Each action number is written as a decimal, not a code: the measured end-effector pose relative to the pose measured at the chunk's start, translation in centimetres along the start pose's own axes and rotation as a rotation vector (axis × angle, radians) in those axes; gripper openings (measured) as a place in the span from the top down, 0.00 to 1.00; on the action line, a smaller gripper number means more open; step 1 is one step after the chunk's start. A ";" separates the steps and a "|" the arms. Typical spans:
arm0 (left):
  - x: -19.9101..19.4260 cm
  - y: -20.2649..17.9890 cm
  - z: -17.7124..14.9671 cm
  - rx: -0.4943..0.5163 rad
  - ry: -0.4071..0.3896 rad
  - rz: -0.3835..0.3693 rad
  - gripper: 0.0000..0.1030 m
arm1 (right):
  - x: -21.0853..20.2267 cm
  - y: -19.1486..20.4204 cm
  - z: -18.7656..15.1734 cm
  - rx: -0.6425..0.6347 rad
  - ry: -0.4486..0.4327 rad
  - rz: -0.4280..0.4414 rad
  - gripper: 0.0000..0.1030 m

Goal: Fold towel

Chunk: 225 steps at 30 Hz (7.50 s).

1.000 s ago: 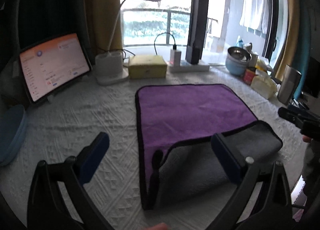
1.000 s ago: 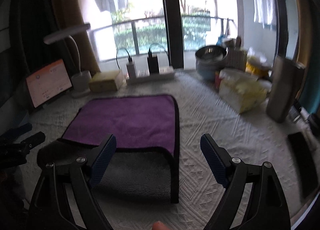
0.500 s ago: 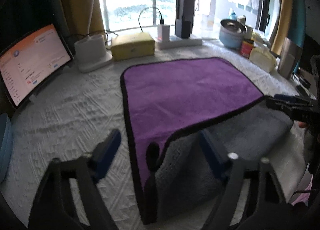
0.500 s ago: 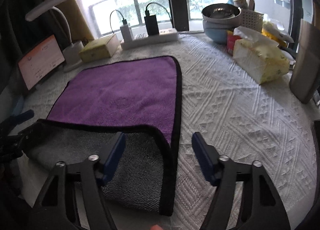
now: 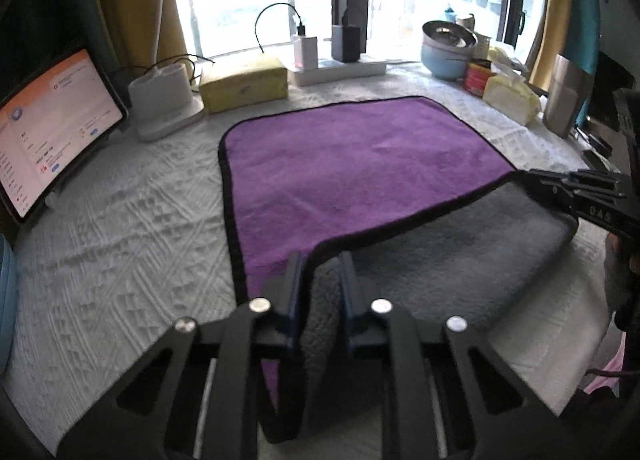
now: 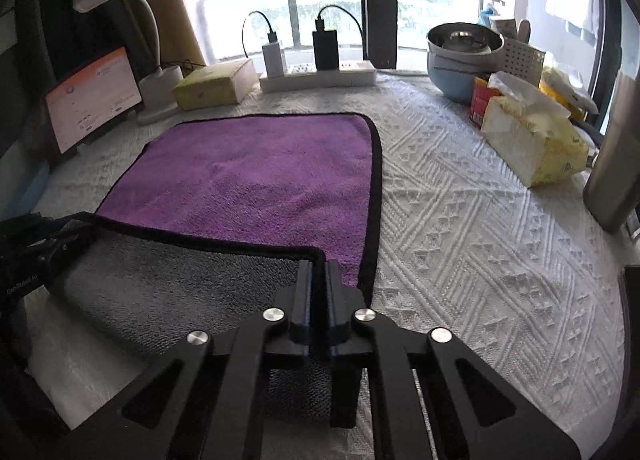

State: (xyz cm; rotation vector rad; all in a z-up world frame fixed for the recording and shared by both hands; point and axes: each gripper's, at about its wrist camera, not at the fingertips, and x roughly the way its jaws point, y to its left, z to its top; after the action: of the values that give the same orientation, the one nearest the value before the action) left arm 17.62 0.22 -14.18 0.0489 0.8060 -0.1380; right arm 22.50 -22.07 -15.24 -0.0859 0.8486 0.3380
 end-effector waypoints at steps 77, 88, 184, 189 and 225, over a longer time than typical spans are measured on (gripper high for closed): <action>9.5 5.2 14.8 -0.187 -0.124 0.045 0.85 | 6.8 -1.6 14.0 -0.103 -0.174 -0.103 0.95; 13.8 5.3 14.8 -0.156 0.012 0.094 0.83 | 12.2 -2.6 13.9 -0.114 -0.057 -0.129 0.95; -14.4 -0.5 7.0 -0.201 -0.425 0.095 0.12 | -13.5 3.6 7.2 -0.139 -0.368 -0.077 0.51; -15.2 -0.8 6.5 -0.197 -0.447 0.114 0.12 | -15.0 3.8 6.8 -0.135 -0.396 -0.072 0.51; -21.7 -3.2 2.3 -0.163 -0.729 0.225 0.04 | -21.0 5.0 2.9 -0.147 -0.601 -0.124 0.38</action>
State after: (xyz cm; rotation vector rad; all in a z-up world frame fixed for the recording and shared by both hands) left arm 3.98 -0.91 3.13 -0.0637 0.0786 0.1224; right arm 10.16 -22.21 2.69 -0.1630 0.2216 0.2866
